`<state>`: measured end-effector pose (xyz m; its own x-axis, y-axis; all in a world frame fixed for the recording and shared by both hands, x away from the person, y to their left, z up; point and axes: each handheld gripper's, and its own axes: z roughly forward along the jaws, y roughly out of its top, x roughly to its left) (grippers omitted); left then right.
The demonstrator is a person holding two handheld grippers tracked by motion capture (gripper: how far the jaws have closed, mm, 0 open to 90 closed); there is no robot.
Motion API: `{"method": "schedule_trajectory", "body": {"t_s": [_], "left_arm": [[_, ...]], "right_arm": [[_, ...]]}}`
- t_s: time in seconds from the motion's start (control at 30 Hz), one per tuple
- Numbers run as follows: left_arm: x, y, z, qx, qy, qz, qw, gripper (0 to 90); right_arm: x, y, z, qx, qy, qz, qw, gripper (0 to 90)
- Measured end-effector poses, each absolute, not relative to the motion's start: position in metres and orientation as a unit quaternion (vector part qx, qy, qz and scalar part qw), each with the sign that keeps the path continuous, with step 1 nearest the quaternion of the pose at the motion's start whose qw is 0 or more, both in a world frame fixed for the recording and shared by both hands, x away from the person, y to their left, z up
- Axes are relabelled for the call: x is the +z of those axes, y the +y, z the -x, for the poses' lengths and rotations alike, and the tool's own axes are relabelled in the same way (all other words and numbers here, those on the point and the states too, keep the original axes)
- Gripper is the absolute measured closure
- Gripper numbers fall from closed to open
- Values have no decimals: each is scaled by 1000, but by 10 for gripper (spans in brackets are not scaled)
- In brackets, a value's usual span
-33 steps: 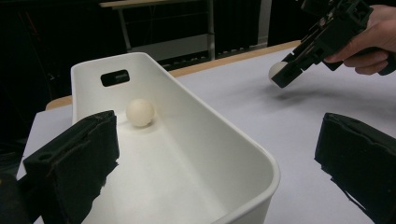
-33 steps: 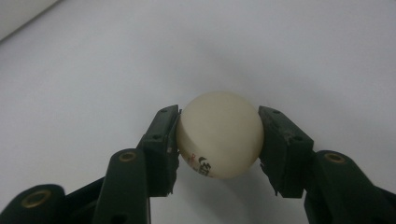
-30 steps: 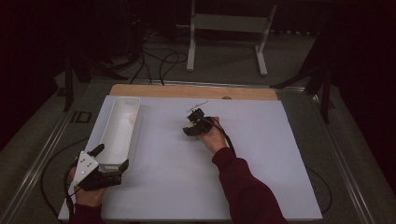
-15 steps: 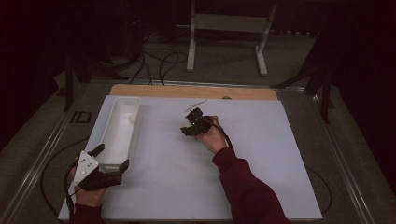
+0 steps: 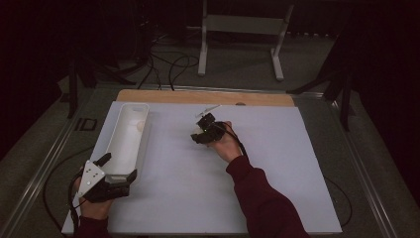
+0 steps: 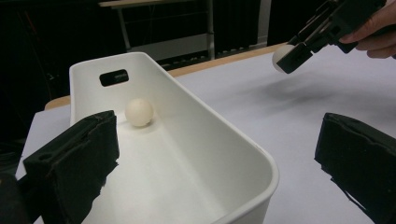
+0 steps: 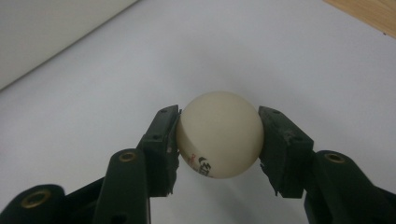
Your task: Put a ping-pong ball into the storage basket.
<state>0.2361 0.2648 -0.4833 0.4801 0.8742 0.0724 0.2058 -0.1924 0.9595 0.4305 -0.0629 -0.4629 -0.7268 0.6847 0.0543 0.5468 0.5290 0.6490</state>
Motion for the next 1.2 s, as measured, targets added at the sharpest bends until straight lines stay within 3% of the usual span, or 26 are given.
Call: {"method": "schedule_trajectory", "body": {"t_s": [1.2], "left_arm": [[-483,265,-236,331,387,-698,504,6]], "right_arm": [[-432,-34,-413,359,877,-304,99,499]]}}
